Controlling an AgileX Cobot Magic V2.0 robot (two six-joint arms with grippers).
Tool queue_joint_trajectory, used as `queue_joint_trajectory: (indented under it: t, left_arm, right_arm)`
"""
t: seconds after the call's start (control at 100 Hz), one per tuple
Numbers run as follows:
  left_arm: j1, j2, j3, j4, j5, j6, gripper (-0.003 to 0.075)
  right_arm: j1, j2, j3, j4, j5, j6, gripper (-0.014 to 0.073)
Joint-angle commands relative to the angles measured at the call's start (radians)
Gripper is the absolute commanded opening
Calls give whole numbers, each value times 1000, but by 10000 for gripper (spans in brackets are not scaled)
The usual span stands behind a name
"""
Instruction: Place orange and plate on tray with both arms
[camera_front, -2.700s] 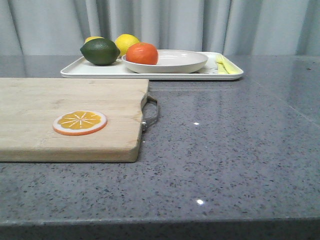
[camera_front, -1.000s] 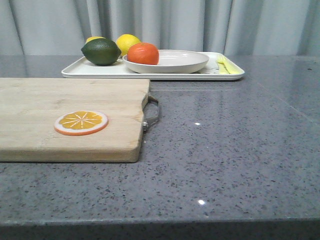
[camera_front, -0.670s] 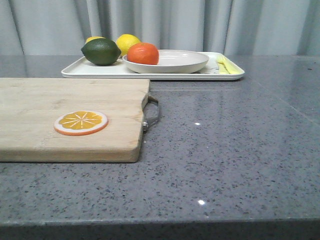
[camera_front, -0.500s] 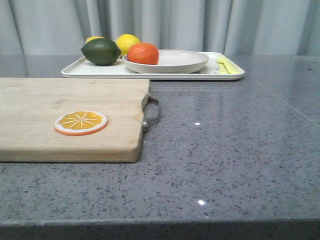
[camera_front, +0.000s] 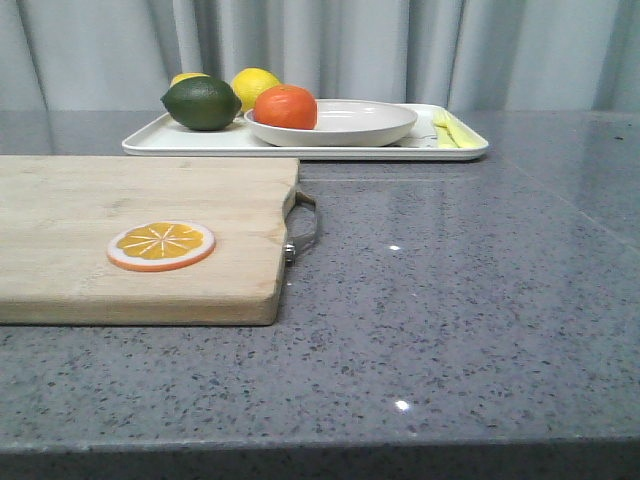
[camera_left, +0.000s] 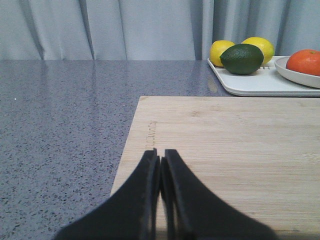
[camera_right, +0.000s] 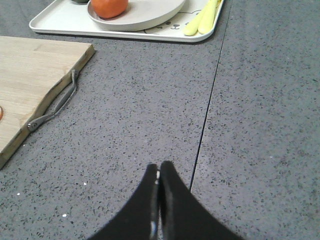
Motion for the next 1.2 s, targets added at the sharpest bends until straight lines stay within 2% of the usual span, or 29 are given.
queue_joint_trajectory:
  t: [0.0,0.97,1.11,1.19]
  left_arm:
    - [2,-31,23,0,-74,3,-19]
    - [2,-31,23,0,-74,3,-19]
    - [2,-31,23,0,-74,3,-19]
    - [2,-31,23,0,-74,3,-19]
  right_arm:
    - [-1,4,-29,-8,-68,-8,-68]
    - [-2,4,-29,-8,-68,-8,-68]
    - [-14,4,-19,-10,-106,-8,-68]
    - [-33,-15,22,-30,-198,-8,-68]
